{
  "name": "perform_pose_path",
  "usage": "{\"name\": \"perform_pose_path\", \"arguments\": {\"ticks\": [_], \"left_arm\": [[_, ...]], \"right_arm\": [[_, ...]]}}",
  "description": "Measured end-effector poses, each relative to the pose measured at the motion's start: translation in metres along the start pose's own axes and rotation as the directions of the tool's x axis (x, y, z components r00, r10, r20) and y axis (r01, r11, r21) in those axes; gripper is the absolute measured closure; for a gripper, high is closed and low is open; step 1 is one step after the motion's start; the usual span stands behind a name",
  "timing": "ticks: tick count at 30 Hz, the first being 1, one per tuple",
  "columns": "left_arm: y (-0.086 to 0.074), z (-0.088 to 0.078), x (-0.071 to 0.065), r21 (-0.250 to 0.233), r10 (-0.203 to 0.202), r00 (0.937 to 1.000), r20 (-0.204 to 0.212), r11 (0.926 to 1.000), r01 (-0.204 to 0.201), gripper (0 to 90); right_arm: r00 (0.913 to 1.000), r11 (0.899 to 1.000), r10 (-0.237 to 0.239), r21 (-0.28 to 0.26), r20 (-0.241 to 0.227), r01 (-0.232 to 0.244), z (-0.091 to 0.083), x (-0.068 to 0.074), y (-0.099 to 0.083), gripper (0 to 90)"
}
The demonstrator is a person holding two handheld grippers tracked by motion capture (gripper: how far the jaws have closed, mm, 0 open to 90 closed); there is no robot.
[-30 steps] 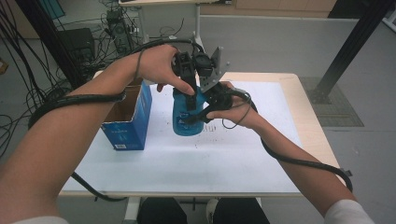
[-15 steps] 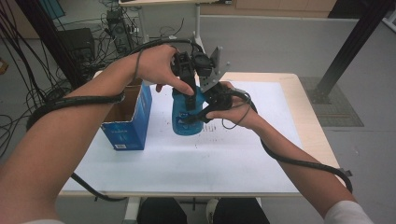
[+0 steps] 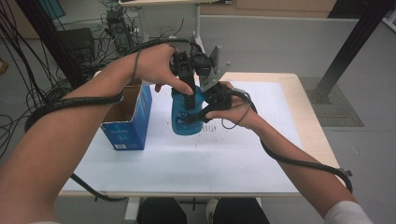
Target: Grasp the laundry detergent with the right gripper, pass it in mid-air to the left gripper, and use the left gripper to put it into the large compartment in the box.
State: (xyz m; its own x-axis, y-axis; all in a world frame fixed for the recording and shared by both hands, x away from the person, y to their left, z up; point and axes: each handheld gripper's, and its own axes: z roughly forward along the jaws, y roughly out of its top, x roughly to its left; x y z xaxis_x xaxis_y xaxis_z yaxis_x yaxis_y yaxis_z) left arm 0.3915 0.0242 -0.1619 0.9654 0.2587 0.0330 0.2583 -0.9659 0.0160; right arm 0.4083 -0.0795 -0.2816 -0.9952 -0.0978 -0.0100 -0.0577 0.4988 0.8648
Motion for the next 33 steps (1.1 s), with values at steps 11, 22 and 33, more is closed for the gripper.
{"name": "perform_pose_path", "arguments": {"ticks": [11,22,33], "left_arm": [[0.001,0.001,0.000,0.011,-0.005,1.0000,0.003,0.9999,0.005,37.1],[0.002,0.001,0.001,0.009,-0.007,1.0000,0.005,0.9999,0.007,37.2],[0.001,-0.005,0.008,0.002,-0.053,0.9983,0.022,0.9986,0.053,37.2]], "right_arm": [[1.0000,1.000,0.000,-0.024,0.000,0.000,-0.002,-0.001,0.001,40.0],[0.9997,0.999,0.022,-0.036,-0.009,-0.023,-0.005,-0.001,-0.003,33.6],[0.9983,0.999,0.040,-0.005,0.042,-0.039,-0.019,0.001,-0.013,18.6]]}}
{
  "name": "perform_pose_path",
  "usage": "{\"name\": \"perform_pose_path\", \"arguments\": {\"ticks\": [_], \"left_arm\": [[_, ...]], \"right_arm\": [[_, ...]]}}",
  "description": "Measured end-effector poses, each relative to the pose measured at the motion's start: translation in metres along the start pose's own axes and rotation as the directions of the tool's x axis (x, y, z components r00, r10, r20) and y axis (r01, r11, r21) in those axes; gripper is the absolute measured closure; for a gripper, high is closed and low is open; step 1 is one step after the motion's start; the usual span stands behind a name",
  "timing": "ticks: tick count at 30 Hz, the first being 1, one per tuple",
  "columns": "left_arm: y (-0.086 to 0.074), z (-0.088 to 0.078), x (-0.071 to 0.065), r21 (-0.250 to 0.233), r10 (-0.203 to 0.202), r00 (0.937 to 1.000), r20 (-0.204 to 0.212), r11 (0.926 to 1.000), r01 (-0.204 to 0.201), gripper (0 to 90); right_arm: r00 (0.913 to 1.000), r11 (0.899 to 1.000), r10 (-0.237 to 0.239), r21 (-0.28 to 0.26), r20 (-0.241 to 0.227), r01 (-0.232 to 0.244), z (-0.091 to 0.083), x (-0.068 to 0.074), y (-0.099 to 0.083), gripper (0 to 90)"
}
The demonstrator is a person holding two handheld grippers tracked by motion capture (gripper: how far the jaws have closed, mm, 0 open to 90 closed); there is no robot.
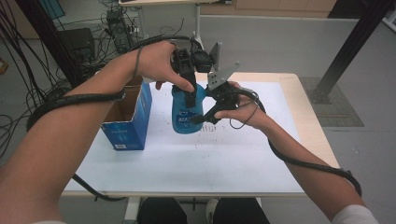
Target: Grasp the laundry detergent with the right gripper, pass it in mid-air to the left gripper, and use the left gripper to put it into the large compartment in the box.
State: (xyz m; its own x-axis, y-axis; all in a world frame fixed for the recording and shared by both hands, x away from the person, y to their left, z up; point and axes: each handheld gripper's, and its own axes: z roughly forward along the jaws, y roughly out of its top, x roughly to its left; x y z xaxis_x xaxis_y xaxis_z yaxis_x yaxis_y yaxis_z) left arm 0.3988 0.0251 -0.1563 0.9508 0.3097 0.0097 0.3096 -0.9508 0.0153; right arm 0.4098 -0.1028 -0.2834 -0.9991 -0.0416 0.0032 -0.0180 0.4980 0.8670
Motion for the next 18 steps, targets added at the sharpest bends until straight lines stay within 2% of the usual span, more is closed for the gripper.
{"name": "perform_pose_path", "arguments": {"ticks": [3,6,8,13,18], "left_arm": [[-0.001,-0.003,0.002,0.004,-0.020,0.9998,0.010,0.9998,0.020,37.2],[-0.001,-0.005,0.002,0.009,-0.035,0.9994,0.000,0.9994,0.035,37.2],[-0.001,-0.006,0.003,0.014,-0.053,0.9986,-0.005,0.9985,0.053,37.2],[-0.004,-0.015,0.007,0.012,-0.103,0.9946,-0.006,0.9945,0.104,37.2],[-0.008,-0.026,0.011,-0.008,-0.155,0.9878,-0.019,0.9879,0.155,37.2]], "right_arm": [[0.9999,1.000,-0.007,0.020,0.009,0.007,-0.006,0.002,-0.004,18.4],[0.9998,0.999,0.006,0.043,0.018,-0.007,-0.013,0.003,-0.010,17.4],[0.9987,0.998,0.015,0.063,0.048,-0.018,-0.020,0.003,-0.013,16.1],[0.9949,0.992,0.074,0.096,0.069,-0.080,-0.040,0.004,-0.024,15.8],[0.9834,0.978,0.143,0.134,0.112,-0.157,-0.060,0.003,-0.032,11.1]]}}
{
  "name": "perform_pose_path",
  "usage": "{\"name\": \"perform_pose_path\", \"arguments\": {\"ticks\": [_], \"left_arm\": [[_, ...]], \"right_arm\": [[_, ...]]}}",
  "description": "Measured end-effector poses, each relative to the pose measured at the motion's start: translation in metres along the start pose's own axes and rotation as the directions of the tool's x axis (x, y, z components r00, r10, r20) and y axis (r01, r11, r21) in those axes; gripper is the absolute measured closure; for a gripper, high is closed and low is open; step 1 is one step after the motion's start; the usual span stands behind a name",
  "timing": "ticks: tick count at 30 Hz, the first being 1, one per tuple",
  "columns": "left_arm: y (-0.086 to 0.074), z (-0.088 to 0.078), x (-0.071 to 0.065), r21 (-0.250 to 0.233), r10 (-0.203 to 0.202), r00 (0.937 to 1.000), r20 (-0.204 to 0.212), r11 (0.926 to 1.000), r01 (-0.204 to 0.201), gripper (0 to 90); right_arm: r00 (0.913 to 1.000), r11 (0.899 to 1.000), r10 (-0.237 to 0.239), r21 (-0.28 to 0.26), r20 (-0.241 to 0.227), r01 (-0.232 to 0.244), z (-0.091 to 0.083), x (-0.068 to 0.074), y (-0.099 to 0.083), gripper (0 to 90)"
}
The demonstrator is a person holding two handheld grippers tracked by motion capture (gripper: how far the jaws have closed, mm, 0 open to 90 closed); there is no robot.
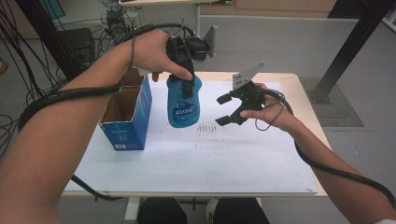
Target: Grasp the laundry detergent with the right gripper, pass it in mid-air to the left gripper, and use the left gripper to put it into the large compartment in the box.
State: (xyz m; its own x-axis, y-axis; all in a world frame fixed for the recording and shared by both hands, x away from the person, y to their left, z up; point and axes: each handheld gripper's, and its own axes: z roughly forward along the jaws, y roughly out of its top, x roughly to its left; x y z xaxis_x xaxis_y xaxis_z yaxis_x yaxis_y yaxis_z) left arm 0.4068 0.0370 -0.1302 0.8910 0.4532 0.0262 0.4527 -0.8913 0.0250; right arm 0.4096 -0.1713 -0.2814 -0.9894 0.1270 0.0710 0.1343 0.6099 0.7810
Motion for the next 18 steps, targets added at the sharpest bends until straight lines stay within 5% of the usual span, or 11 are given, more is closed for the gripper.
{"name": "perform_pose_path", "arguments": {"ticks": [10,16,18], "left_arm": [[-0.013,-0.026,0.017,-0.022,-0.136,0.9896,-0.045,0.9905,0.136,37.2],[-0.023,-0.041,0.029,-0.035,-0.225,0.9720,-0.069,0.9743,0.223,37.2],[-0.027,-0.046,0.035,-0.037,-0.274,0.9596,-0.064,0.9615,0.272,37.2]], "right_arm": [[0.9934,0.994,0.060,0.089,0.098,-0.069,-0.034,-0.005,-0.015,4.1],[0.9864,0.987,0.083,0.123,0.142,-0.100,-0.052,-0.007,-0.021,4.1],[0.9842,0.985,0.084,0.134,0.156,-0.105,-0.059,-0.007,-0.023,4.4]]}}
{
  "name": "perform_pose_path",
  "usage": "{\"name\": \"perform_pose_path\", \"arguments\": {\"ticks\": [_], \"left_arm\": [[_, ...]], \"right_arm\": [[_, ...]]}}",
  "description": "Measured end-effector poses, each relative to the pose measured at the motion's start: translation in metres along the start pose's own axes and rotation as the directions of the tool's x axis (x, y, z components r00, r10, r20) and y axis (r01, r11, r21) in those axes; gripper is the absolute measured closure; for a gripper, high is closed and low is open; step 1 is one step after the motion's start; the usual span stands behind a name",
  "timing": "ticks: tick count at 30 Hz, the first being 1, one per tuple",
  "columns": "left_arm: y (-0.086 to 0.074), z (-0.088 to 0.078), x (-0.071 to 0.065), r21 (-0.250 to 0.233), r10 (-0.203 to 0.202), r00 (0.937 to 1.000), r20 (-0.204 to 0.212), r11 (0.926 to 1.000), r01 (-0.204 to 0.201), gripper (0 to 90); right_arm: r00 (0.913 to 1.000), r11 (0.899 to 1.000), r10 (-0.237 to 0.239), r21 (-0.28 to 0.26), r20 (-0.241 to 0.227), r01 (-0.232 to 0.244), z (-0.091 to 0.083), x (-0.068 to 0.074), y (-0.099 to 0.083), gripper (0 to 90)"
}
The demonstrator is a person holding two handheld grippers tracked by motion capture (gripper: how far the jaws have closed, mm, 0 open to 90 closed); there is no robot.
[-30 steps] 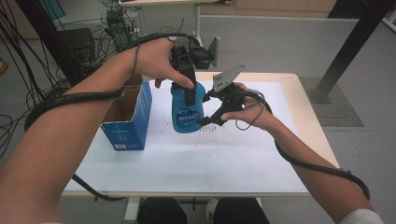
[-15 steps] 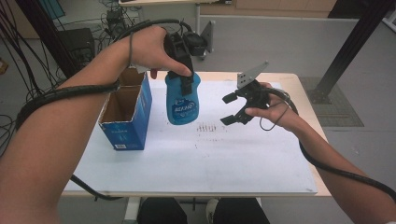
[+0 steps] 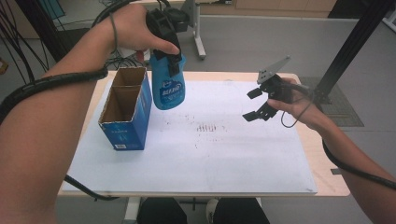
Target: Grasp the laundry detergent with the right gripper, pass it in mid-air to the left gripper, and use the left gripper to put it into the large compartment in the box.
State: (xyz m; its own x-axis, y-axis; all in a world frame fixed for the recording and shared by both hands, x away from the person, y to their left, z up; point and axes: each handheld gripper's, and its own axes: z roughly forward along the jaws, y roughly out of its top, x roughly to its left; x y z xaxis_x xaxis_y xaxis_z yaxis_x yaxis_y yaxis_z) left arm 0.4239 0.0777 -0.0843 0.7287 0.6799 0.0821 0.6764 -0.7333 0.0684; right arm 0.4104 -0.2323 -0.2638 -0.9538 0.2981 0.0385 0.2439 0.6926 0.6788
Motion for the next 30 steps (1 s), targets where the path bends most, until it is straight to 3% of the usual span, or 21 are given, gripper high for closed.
{"name": "perform_pose_path", "arguments": {"ticks": [4,8,10,15,19,20,21,22,23,24,25,27,28,29,30], "left_arm": [[-0.005,-0.010,0.012,-0.008,-0.085,0.9962,-0.020,0.9964,0.085,37.1],[-0.009,-0.023,0.020,-0.014,-0.167,0.9850,-0.043,0.9859,0.167,37.2],[-0.012,-0.030,0.026,-0.028,-0.228,0.9728,-0.038,0.9734,0.227,37.1],[-0.019,-0.049,0.037,-0.061,-0.335,0.9414,-0.035,0.9410,0.333,37.1],[-0.026,-0.063,0.045,-0.070,-0.426,0.9036,-0.045,0.9036,0.423,37.1],[-0.027,-0.064,0.046,-0.074,-0.437,0.8982,-0.047,0.8982,0.433,37.1],[-0.029,-0.067,0.049,-0.075,-0.466,0.8832,-0.051,0.8836,0.462,37.2],[-0.030,-0.069,0.050,-0.076,-0.483,0.8741,-0.052,0.8746,0.479,37.1],[-0.033,-0.073,0.054,-0.087,-0.513,0.8565,-0.054,0.8569,0.508,37.1],[-0.034,-0.075,0.056,-0.095,-0.530,0.8460,-0.054,0.8461,0.525,37.2],[-0.037,-0.078,0.058,-0.097,-0.558,0.8287,-0.049,0.8285,0.552,37.1],[-0.043,-0.085,0.065,-0.107,-0.598,0.8004,-0.046,0.7996,0.591,37.2],[-0.045,-0.086,0.066,-0.108,-0.608,0.7923,-0.048,0.7917,0.601,37.1],[-0.047,-0.089,0.069,-0.115,-0.627,0.7774,-0.051,0.7769,0.619,37.2],[-0.049,-0.091,0.071,-0.120,-0.638,0.7680,-0.052,0.7675,0.630,37.2]], "right_arm": [[0.9997,1.000,0.014,0.022,0.019,-0.014,-0.008,-0.002,-0.006,4.5],[0.9991,0.998,0.034,0.049,0.026,-0.035,-0.015,-0.004,-0.013,5.6],[0.9989,0.998,0.038,0.058,0.029,-0.040,-0.017,-0.004,-0.016,5.6],[0.9974,0.995,0.062,0.076,0.037,-0.065,-0.025,-0.006,-0.024,5.6],[0.9957,0.992,0.071,0.097,0.059,-0.076,-0.032,-0.006,-0.029,5.6],[0.9953,0.992,0.071,0.103,0.066,-0.077,-0.034,-0.006,-0.030,5.6],[0.9949,0.991,0.075,0.104,0.068,-0.081,-0.035,-0.006,-0.031,5.6],[0.9946,0.991,0.079,0.107,0.068,-0.086,-0.037,-0.007,-0.033,5.6],[0.9945,0.990,0.078,0.110,0.070,-0.086,-0.037,-0.007,-0.034,5.6],[0.9941,0.990,0.080,0.113,0.073,-0.088,-0.039,-0.007,-0.035,5.6],[0.9936,0.989,0.084,0.114,0.075,-0.093,-0.040,-0.007,-0.036,5.6],[0.9927,0.989,0.091,0.111,0.079,-0.100,-0.043,-0.008,-0.037,5.6],[0.9926,0.989,0.090,0.111,0.082,-0.098,-0.044,-0.008,-0.038,5.7],[0.9924,0.989,0.091,0.111,0.083,-0.100,-0.044,-0.008,-0.038,5.6],[0.9924,0.989,0.091,0.113,0.083,-0.100,-0.045,-0.008,-0.038,5.6]]}}
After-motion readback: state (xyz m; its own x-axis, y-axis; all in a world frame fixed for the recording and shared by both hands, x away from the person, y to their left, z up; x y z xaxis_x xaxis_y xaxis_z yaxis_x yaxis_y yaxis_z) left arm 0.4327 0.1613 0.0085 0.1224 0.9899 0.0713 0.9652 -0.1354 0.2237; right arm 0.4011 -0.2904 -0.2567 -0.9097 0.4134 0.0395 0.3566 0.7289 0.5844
